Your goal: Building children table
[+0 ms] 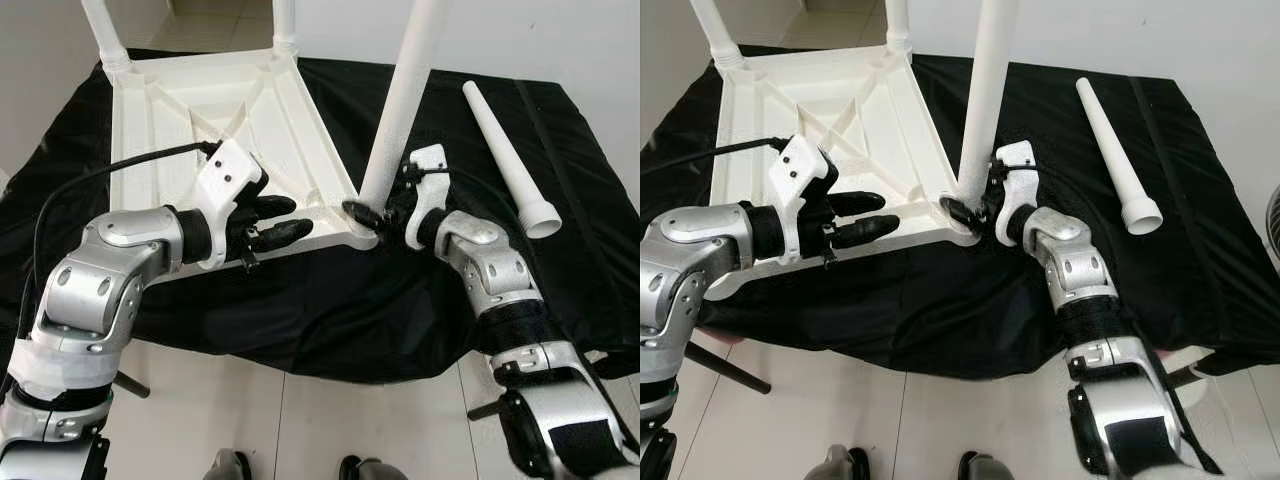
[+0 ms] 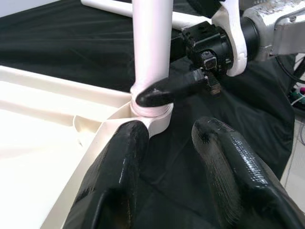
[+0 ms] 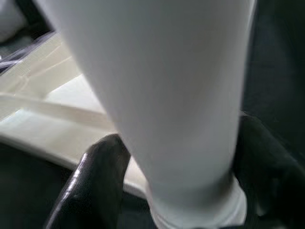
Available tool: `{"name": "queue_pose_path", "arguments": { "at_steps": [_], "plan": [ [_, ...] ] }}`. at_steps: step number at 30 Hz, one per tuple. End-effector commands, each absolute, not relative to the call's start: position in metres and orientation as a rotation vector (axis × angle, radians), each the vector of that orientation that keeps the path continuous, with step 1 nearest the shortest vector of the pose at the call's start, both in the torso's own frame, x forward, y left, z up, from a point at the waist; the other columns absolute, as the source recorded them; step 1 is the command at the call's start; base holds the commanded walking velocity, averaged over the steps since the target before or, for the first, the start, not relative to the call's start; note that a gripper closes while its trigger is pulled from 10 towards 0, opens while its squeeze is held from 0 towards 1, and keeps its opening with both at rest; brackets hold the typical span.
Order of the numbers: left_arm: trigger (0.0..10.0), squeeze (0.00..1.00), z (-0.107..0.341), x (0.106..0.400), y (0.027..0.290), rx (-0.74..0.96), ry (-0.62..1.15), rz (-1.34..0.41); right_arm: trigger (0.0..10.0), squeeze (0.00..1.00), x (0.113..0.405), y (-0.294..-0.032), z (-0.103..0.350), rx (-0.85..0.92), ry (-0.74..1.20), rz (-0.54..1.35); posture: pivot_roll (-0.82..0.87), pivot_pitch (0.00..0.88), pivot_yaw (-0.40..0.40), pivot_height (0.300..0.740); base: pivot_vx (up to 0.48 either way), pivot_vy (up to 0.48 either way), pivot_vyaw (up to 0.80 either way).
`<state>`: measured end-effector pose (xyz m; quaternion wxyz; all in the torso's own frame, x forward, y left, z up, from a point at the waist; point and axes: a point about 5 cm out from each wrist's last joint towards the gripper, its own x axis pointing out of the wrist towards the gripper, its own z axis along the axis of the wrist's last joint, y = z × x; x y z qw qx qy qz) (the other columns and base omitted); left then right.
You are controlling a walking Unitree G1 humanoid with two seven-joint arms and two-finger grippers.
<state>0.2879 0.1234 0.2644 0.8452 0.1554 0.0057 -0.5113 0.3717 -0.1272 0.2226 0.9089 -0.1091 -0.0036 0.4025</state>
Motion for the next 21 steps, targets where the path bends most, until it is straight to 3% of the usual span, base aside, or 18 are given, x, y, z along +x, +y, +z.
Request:
{"name": "queue_pose_path", "arguments": {
  "at_steps": [1,5,13,14,15,16,21],
  "plan": [
    [10.0,0.0,0.268,0.291,0.127,0.337,-0.015,-0.992,10.0,0.0,0.369,-0.122,0.214,-0.218,0.036,0.931,0.02,0.171,0.011,0.74,0.0,0.0,0.0],
    [10.0,0.0,0.27,0.291,0.128,0.34,-0.017,-0.988,10.0,0.0,0.37,-0.122,0.215,-0.206,0.045,1.046,0.03,0.169,0.01,0.74,0.0,0.0,0.0],
    [10.0,0.0,0.27,0.29,0.128,0.34,-0.018,-0.985,10.0,0.0,0.374,-0.121,0.217,-0.229,0.037,1.081,0.03,0.168,0.01,0.74,0.0,0.0,0.0],
    [10.0,0.0,0.27,0.29,0.128,0.34,-0.018,-0.986,6.5,0.0,0.376,-0.121,0.216,-0.235,0.037,1.075,0.03,0.168,0.01,0.74,0.0,0.0,0.0],
    [10.0,0.0,0.27,0.29,0.128,0.34,-0.018,-0.986,6.5,0.0,0.376,-0.121,0.216,-0.235,0.037,1.075,0.03,0.168,0.01,0.74,0.0,0.0,0.0],
    [10.0,0.0,0.27,0.29,0.128,0.339,-0.018,-0.987,0.0,0.0,0.376,-0.121,0.215,-0.241,0.035,1.069,0.03,0.168,0.01,0.74,0.0,0.0,0.0],
    [10.0,0.0,0.269,0.29,0.128,0.337,-0.017,-0.989,0.0,0.0,0.379,-0.122,0.211,-0.255,0.039,1.002,0.03,0.169,0.01,0.74,0.0,0.0,0.0]
  ]
}}
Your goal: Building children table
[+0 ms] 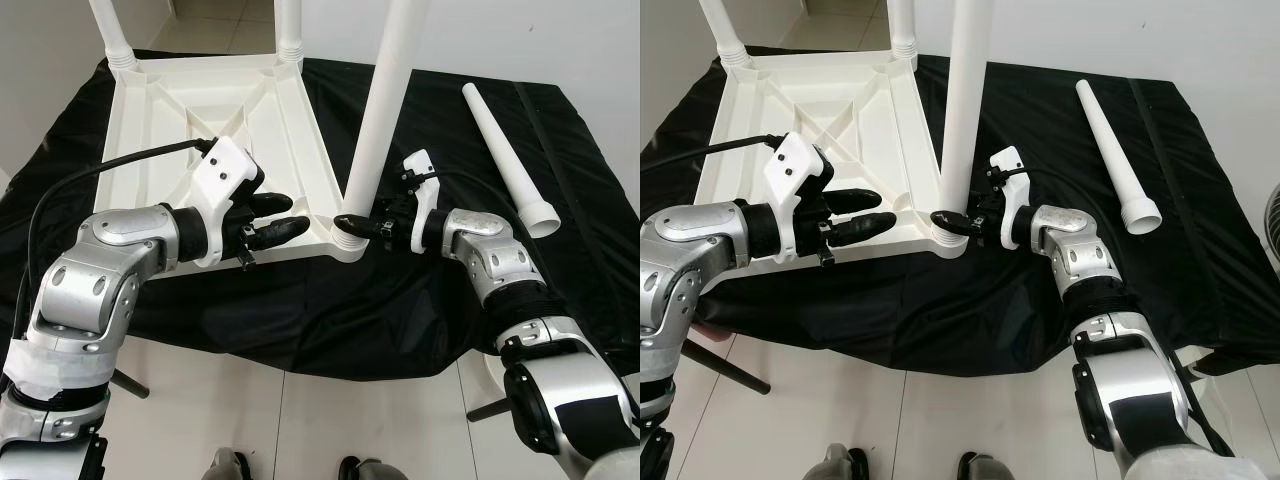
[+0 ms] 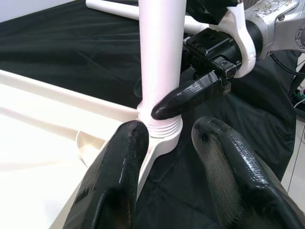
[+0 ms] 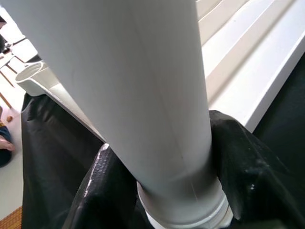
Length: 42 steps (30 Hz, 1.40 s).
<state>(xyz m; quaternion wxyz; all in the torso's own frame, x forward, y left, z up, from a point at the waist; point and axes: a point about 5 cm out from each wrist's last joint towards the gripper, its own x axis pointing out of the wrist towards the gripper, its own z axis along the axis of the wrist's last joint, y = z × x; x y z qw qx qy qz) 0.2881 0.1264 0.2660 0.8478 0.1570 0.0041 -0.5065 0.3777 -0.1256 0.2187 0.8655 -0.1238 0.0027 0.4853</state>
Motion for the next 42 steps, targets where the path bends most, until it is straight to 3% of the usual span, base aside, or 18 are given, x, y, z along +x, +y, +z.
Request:
{"name": "queue_pose_path", "arguments": {
  "at_steps": [1,13,15,20,23,26,33,34,35,39,40,42],
  "plan": [
    [10.0,0.0,0.269,0.29,0.128,0.337,-0.017,-0.989,0.0,0.0,0.379,-0.122,0.211,-0.255,0.039,1.002,0.03,0.169,0.01,0.74,0.0,0.0,0.0],
    [10.0,0.0,0.267,0.288,0.127,0.331,-0.014,-0.995,0.0,0.0,0.383,-0.122,0.195,-0.148,0.056,0.618,0.02,0.171,0.001,0.74,0.0,0.0,0.0],
    [10.0,0.0,0.266,0.287,0.125,0.328,-0.012,-1.002,0.0,0.0,0.381,-0.126,0.183,-0.083,0.09,0.372,0.02,0.17,0.001,0.74,0.0,0.0,0.0],
    [10.0,0.0,0.266,0.287,0.125,0.327,-0.011,-1.005,0.0,0.0,0.379,-0.127,0.18,-0.074,0.097,0.3,0.02,0.172,0.002,0.74,0.0,0.0,0.0],
    [10.0,0.0,0.265,0.287,0.123,0.325,-0.008,-1.014,0.0,0.0,0.369,-0.122,0.162,0.028,0.136,0.046,0.01,0.17,0.005,0.74,0.0,0.0,0.0],
    [10.0,0.0,0.264,0.287,0.123,0.325,-0.007,-1.018,0.0,0.0,0.365,-0.119,0.158,0.06,0.143,-0.06,0.01,0.168,0.005,0.74,0.0,0.0,0.0],
    [10.0,0.0,0.264,0.287,0.123,0.325,-0.007,-1.017,0.0,0.0,0.365,-0.11,0.167,0.05,0.1,-0.038,0.01,0.168,0.005,0.74,0.0,0.0,0.0],
    [10.0,0.0,0.264,0.287,0.123,0.325,-0.007,-1.015,10.0,0.0,0.364,-0.104,0.175,0.029,0.051,0.016,0.02,0.164,0.002,0.74,0.0,0.0,0.0],
    [10.0,0.0,0.264,0.288,0.124,0.325,-0.006,-1.014,10.0,0.98,0.363,-0.098,0.182,0.018,0.009,0.1,0.02,0.164,0.002,0.74,0.0,0.0,0.0],
    [10.0,0.0,0.264,0.288,0.124,0.326,-0.006,-1.013,10.0,1.0,0.36,-0.09,0.191,0.019,-0.039,0.195,0.01,0.165,0.003,0.74,0.0,0.0,0.0],
    [10.0,0.0,0.264,0.288,0.124,0.325,-0.006,-1.013,10.0,0.0,0.358,-0.086,0.202,0.007,-0.083,0.336,0.01,0.169,0.003,0.74,0.0,0.0,0.0],
    [10.0,0.0,0.264,0.288,0.124,0.326,-0.007,-1.013,10.0,0.0,0.357,-0.085,0.212,-0.022,-0.132,0.426,0.01,0.171,0.004,0.74,0.0,0.0,0.0]
  ]
}}
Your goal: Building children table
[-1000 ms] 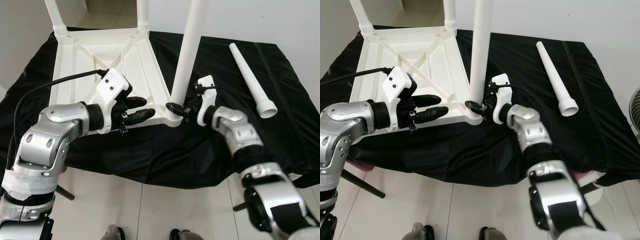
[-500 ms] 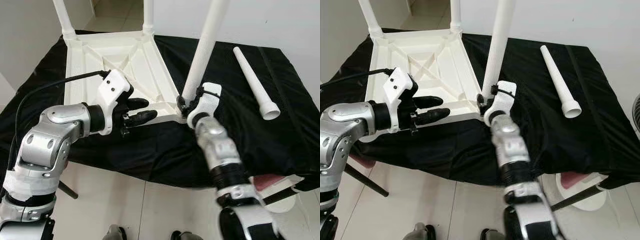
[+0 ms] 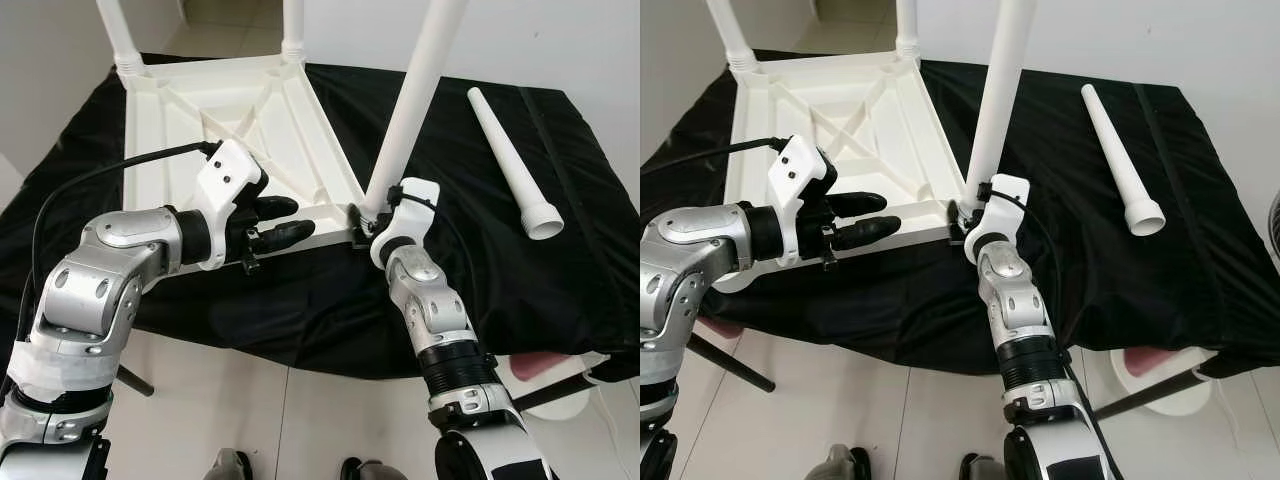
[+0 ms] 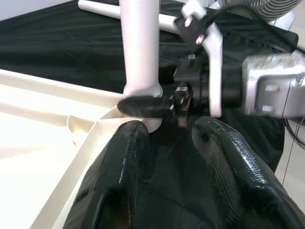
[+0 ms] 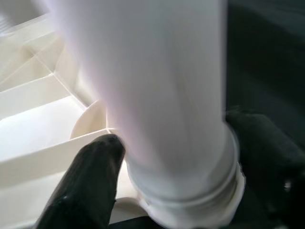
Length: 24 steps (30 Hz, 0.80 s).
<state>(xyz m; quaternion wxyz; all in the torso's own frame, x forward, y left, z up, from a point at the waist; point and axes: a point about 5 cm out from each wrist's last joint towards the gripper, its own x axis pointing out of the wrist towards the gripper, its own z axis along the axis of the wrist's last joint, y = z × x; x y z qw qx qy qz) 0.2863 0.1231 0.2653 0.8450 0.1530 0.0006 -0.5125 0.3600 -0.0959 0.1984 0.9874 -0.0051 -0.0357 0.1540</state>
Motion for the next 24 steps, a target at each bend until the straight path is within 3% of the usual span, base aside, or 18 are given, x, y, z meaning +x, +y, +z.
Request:
{"name": "queue_pose_path", "arguments": {
  "at_steps": [1,4,10,24],
  "plan": [
    [10.0,0.0,0.264,0.288,0.124,0.326,-0.007,-1.013,10.0,0.0,0.357,-0.085,0.212,-0.022,-0.132,0.426,0.01,0.171,0.004,0.74,0.0,0.0,0.0],
    [10.0,0.0,0.264,0.288,0.124,0.324,-0.007,-1.012,10.0,0.0,0.358,-0.092,0.229,-0.116,-0.19,0.634,0.01,0.175,0.005,0.74,0.0,0.0,0.0],
    [10.0,0.0,0.266,0.288,0.125,0.327,-0.006,-1.009,10.0,0.0,0.373,-0.112,0.24,-0.294,-0.165,0.767,0.02,0.182,0.011,0.74,0.0,0.0,0.0],
    [10.0,0.0,0.269,0.288,0.125,0.333,-0.004,-1.007,10.0,0.0,0.387,-0.119,0.225,-0.278,0.007,0.97,0.04,0.19,0.018,0.74,0.0,0.0,0.0]
  ]
}}
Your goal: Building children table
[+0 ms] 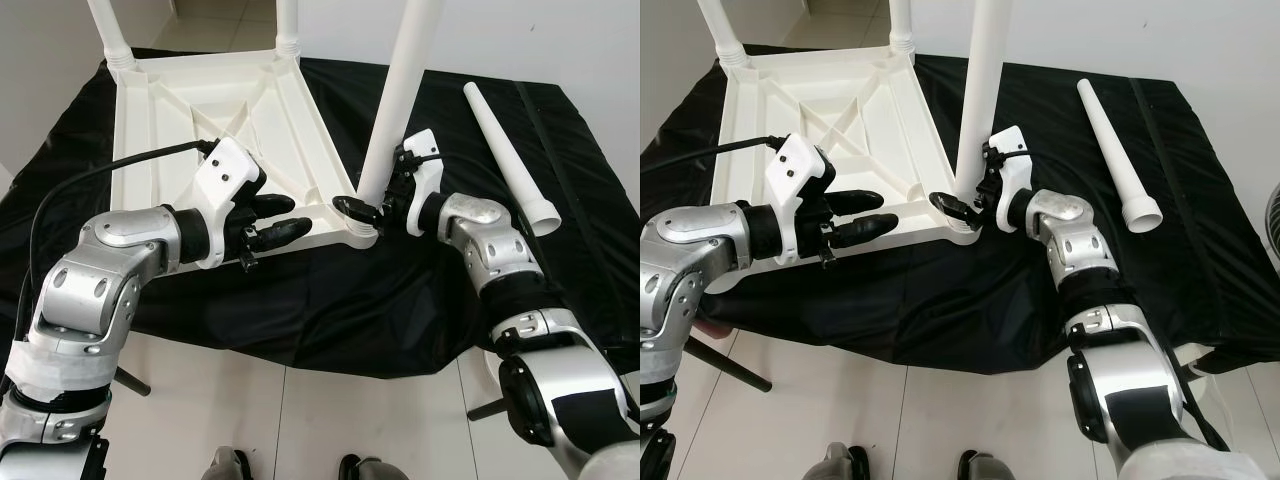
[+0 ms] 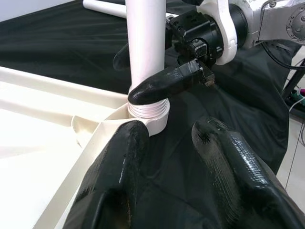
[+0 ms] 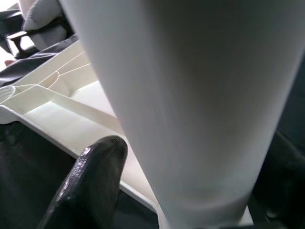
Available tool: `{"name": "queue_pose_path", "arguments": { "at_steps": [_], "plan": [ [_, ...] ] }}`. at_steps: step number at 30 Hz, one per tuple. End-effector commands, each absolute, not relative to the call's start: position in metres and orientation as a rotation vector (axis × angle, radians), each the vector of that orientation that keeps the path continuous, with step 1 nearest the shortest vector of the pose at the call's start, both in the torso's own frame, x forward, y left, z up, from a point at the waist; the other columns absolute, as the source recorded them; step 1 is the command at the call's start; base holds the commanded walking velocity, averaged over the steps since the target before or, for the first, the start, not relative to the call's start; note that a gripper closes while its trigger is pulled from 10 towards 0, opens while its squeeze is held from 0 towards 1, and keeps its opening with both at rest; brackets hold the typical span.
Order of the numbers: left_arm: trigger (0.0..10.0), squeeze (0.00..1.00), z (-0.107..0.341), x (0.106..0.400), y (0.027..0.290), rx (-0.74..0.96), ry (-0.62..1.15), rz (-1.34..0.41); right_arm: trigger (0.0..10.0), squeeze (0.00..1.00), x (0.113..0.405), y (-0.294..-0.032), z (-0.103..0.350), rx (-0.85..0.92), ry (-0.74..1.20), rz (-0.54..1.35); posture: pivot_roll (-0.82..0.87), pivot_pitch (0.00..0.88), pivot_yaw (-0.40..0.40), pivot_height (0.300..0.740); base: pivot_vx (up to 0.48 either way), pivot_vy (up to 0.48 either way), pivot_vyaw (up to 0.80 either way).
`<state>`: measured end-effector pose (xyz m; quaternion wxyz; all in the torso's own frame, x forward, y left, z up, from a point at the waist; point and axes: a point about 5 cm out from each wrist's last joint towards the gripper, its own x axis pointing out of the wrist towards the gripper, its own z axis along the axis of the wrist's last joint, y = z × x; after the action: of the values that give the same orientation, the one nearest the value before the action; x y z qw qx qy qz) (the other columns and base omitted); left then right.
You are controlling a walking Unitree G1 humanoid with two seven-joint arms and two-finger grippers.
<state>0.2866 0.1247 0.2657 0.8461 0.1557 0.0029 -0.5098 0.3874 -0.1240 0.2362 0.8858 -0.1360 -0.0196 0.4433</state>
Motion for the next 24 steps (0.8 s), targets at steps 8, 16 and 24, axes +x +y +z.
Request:
{"name": "queue_pose_path", "arguments": {
  "at_steps": [8,16,24],
  "plan": [
    [10.0,0.0,0.269,0.288,0.126,0.333,-0.005,-1.004,0.0,0.0,0.39,-0.115,0.223,-0.266,0.02,0.96,0.04,0.188,0.017,0.74,0.0,0.0,0.0],
    [10.0,0.0,0.268,0.287,0.125,0.328,-0.007,-1.004,0.0,0.0,0.394,-0.12,0.206,-0.236,0.088,0.774,0.03,0.188,0.012,0.74,0.0,0.0,0.0],
    [10.0,0.0,0.266,0.288,0.124,0.323,-0.006,-1.007,0.0,0.0,0.391,-0.128,0.183,-0.104,0.14,0.36,0.02,0.189,0.011,0.74,0.0,0.0,0.0]
  ]
}}
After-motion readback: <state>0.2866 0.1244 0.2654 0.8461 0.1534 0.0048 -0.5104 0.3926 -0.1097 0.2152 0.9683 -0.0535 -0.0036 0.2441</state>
